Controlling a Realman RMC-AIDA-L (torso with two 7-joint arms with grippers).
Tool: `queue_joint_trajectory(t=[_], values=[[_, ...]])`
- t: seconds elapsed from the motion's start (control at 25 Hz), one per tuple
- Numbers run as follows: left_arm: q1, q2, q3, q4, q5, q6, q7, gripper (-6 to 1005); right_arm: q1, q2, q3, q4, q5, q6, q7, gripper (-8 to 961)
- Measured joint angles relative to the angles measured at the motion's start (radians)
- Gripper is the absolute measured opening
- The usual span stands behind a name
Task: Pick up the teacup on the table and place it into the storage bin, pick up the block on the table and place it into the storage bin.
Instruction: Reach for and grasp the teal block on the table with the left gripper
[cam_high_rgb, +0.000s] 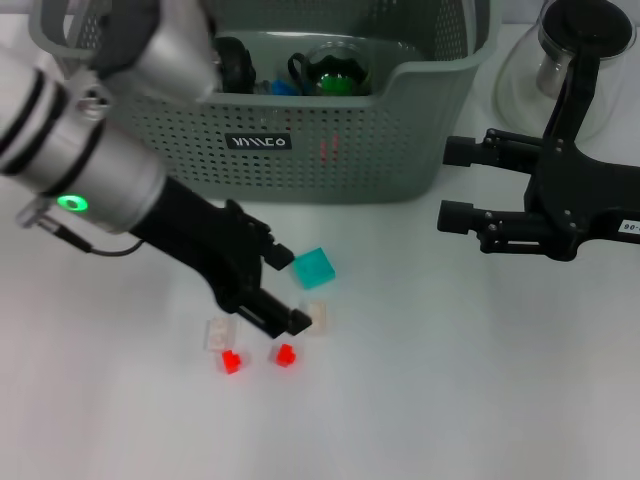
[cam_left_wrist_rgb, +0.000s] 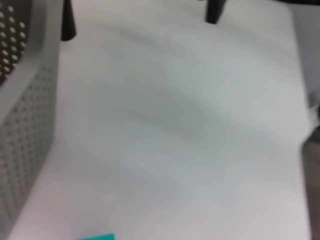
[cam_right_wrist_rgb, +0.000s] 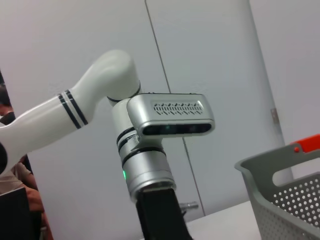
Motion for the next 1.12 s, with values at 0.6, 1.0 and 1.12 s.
queue_joint_trajectory(t=[0.6, 1.0, 1.12], values=[[-0.001, -0.001, 0.148, -0.005, 0.052, -0.202, -0.091, 726, -0.036, -0.021, -0.006, -0.014, -0.010, -0.002, 0.009, 850], [-0.003, -0.001, 0.384, 0.004, 0.218, -0.369, -0.295, 726, -0.049, -0.038, 0.009, -0.015, -0.003, -0.024, 0.011, 851], [-0.003, -0.002, 0.486, 0.004, 0.290, -0.421, -0.367, 726, -0.049, -0.038, 0.010, -0.015, -0.003, -0.025, 0.009, 850]])
